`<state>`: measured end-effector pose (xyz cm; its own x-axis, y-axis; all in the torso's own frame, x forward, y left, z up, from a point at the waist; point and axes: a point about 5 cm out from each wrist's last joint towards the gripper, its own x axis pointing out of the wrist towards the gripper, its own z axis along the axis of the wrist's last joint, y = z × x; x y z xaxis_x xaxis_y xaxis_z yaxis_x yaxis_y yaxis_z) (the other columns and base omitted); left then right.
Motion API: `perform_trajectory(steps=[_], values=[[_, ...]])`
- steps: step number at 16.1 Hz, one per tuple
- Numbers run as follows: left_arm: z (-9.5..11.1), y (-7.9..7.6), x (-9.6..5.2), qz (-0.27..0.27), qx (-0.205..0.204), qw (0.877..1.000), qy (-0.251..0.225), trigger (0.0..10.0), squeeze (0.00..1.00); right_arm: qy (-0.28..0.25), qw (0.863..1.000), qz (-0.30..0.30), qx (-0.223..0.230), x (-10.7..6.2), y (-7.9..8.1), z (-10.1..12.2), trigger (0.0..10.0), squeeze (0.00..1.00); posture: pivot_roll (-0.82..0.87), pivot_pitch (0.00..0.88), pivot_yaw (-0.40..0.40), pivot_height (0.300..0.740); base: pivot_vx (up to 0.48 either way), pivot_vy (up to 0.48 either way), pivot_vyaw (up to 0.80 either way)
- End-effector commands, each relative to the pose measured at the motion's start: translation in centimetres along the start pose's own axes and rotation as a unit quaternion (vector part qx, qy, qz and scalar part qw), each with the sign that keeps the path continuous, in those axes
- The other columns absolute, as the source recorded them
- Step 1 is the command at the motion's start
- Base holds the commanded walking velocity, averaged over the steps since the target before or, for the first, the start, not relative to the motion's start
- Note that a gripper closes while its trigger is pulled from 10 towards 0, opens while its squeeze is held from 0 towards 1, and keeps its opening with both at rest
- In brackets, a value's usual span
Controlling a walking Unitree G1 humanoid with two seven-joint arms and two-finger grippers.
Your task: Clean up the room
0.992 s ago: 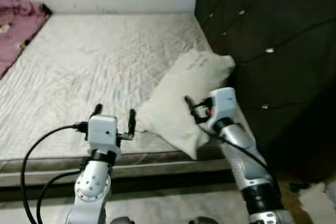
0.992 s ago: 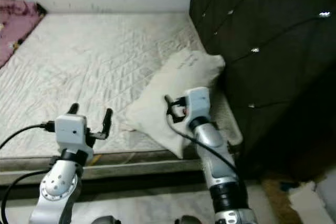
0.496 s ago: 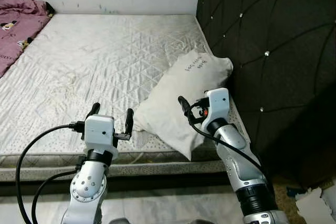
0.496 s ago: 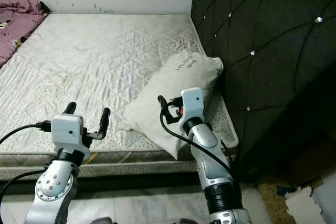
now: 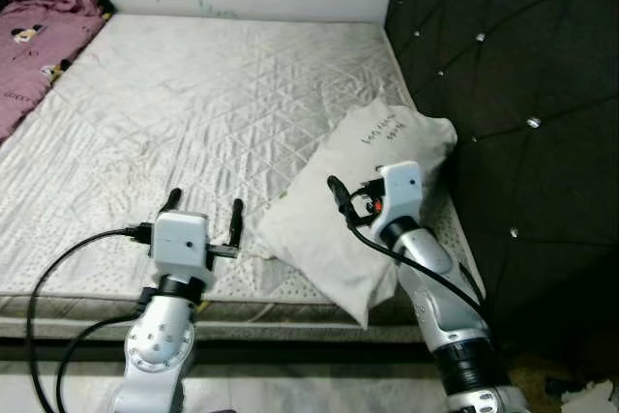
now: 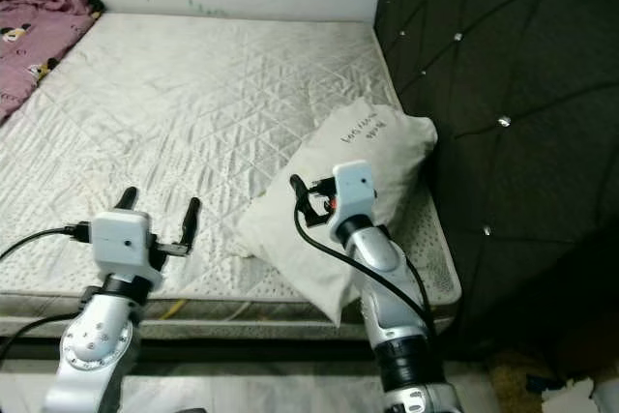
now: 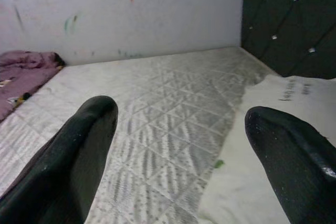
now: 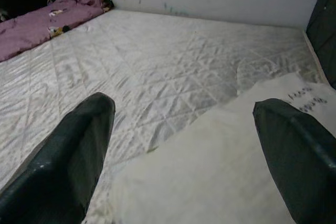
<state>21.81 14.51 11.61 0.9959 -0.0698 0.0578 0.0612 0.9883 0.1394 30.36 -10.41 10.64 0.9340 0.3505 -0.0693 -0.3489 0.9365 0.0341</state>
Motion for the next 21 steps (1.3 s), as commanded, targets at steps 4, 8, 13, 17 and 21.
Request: perform_trajectory(steps=[4,8,13,17,21], values=[[0.15,-0.23,0.01,-0.010,0.000,1.000,-0.004,10.0,0.00,-0.002,1.000,-0.003,-0.004,-0.03,-0.32,0.09,10.0,0.00,-0.02,0.000,-0.022,0.740,0.424,0.000,0.00],[-0.22,-0.01,0.02,0.012,0.010,1.000,0.010,10.0,0.00,-0.002,1.000,-0.002,-0.002,-0.03,-0.36,0.08,10.0,0.00,-0.02,0.000,-0.025,0.740,0.172,0.000,0.00],[-0.14,0.33,0.11,0.035,0.019,0.999,0.006,10.0,0.00,-0.001,1.000,0.002,-0.008,-0.05,-0.34,0.08,10.0,0.00,-0.02,0.000,-0.028,0.740,0.000,0.000,0.27],[-0.07,0.61,0.24,0.046,0.021,0.999,0.002,10.0,0.00,0.002,1.000,0.001,-0.005,-0.09,-0.39,0.00,10.0,0.00,-0.02,0.000,-0.028,0.740,0.000,0.000,0.20],[-0.07,0.55,0.30,0.045,0.015,0.999,0.004,10.0,0.00,0.003,1.000,0.001,-0.004,-0.05,-0.38,0.01,10.0,0.00,-0.02,0.000,-0.027,0.740,0.000,0.000,0.00]])
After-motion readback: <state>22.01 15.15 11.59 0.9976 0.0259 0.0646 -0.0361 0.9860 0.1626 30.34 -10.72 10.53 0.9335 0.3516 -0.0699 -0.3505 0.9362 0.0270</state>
